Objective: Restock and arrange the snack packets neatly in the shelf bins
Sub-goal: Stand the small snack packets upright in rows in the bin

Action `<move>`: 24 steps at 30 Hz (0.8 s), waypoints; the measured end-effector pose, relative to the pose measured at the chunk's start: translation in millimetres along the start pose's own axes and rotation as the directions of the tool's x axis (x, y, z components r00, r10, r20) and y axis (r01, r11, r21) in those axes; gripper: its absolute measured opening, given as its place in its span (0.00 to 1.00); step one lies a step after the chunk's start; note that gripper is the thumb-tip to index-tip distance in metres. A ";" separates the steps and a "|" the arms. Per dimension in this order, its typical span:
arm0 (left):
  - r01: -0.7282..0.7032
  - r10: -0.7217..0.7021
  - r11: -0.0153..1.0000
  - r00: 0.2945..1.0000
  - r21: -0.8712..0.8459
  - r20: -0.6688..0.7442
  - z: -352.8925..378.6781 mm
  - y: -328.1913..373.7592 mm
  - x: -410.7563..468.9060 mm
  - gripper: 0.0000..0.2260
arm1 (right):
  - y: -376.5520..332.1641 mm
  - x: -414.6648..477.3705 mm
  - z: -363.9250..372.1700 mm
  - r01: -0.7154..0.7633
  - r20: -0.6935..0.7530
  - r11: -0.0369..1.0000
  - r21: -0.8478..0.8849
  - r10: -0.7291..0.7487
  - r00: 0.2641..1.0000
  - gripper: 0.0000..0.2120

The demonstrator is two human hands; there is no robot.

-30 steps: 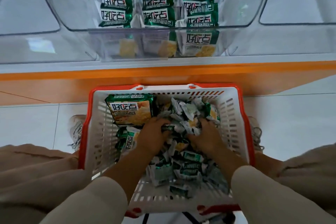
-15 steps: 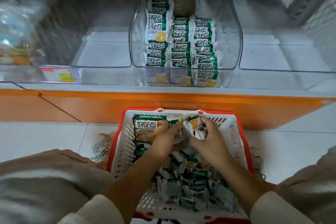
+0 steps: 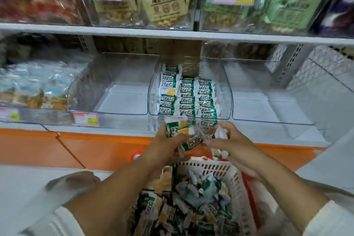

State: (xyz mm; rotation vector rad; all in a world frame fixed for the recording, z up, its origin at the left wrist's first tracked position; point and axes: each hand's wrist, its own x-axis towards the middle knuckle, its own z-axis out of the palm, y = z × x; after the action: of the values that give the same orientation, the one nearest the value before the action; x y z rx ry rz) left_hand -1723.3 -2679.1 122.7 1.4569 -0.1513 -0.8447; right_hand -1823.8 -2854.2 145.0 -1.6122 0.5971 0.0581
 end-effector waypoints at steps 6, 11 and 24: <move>-0.219 0.234 0.969 0.962 0.111 -0.142 -1.8 53.0 19.9 0.19 | -33.4 11.8 -11.3 0.053 0.070 0.936 0.348 -0.083 0.994 0.14; -0.287 0.298 0.955 0.929 0.080 -0.220 -17.4 60.9 28.0 0.14 | -32.7 30.9 -8.2 0.038 0.033 0.896 0.443 -0.059 0.998 0.13; -0.480 0.433 0.877 0.765 0.026 -0.476 -76.3 96.8 48.9 0.13 | -60.7 93.9 15.0 0.234 -0.192 0.971 0.054 -0.220 0.956 0.12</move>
State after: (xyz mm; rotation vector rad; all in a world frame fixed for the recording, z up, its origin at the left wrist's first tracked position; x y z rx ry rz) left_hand -1605.3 -2656.9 179.0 1.4067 -0.0902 -0.0805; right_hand -1713.6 -2871.5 162.6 -1.6116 0.5455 -0.2854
